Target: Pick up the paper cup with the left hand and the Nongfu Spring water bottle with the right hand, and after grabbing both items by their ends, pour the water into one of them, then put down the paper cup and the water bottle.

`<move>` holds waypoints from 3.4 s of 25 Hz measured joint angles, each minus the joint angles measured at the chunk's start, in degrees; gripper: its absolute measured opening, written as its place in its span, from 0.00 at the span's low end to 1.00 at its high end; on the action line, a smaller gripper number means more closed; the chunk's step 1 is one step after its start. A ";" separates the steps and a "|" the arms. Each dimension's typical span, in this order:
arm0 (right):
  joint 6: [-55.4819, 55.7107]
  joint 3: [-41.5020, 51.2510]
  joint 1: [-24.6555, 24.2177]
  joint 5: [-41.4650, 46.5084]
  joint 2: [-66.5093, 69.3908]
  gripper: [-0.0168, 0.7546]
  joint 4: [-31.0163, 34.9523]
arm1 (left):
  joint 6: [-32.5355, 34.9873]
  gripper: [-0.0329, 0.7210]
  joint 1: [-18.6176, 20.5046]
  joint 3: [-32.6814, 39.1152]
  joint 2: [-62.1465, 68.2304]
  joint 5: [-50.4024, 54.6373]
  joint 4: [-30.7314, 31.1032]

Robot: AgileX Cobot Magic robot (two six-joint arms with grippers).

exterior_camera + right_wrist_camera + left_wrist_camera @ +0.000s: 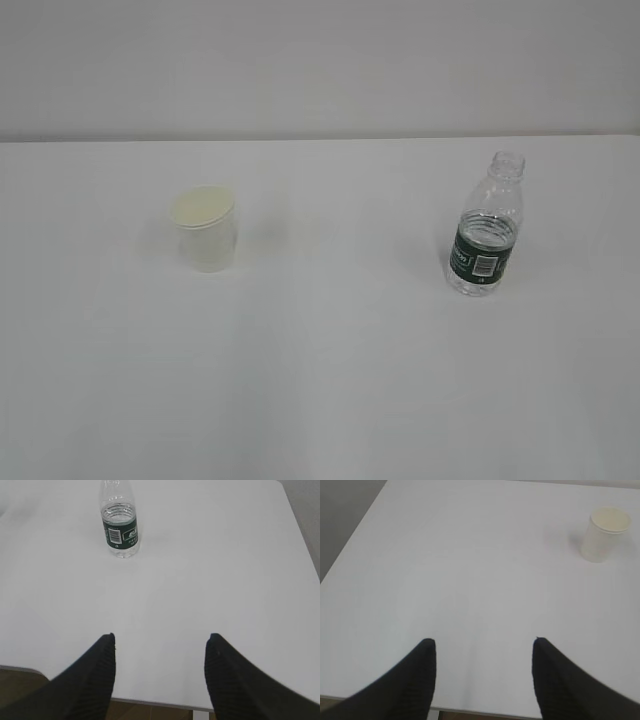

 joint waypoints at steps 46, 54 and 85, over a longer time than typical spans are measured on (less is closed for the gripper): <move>-0.13 -1.57 0.00 -12.18 2.82 0.58 7.79 | 0.00 0.47 0.00 -3.70 12.87 -7.25 -5.04; -2.03 -1.57 0.00 -19.74 5.80 0.58 10.78 | 0.00 0.47 0.00 -3.70 19.16 -18.28 -7.91; -5.69 -1.57 0.00 -53.58 33.19 0.58 17.11 | 0.00 0.47 0.00 -5.67 38.01 -51.57 -5.58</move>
